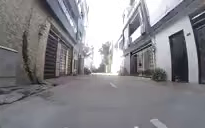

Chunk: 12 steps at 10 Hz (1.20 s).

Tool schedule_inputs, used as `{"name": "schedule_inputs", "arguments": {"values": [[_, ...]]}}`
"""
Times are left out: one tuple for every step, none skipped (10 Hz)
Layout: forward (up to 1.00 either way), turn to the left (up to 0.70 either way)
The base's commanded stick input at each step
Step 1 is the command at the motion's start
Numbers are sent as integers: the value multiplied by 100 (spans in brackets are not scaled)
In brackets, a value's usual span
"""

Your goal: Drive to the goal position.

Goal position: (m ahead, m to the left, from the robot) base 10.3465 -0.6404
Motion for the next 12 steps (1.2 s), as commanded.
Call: {"name": "schedule_inputs", "arguments": {"values": [[85,0],[85,0],[85,0],[85,0],[85,0],[85,-9],[85,-34],[85,-34],[85,-34],[85,-34],[85,-23],[85,0]]}}
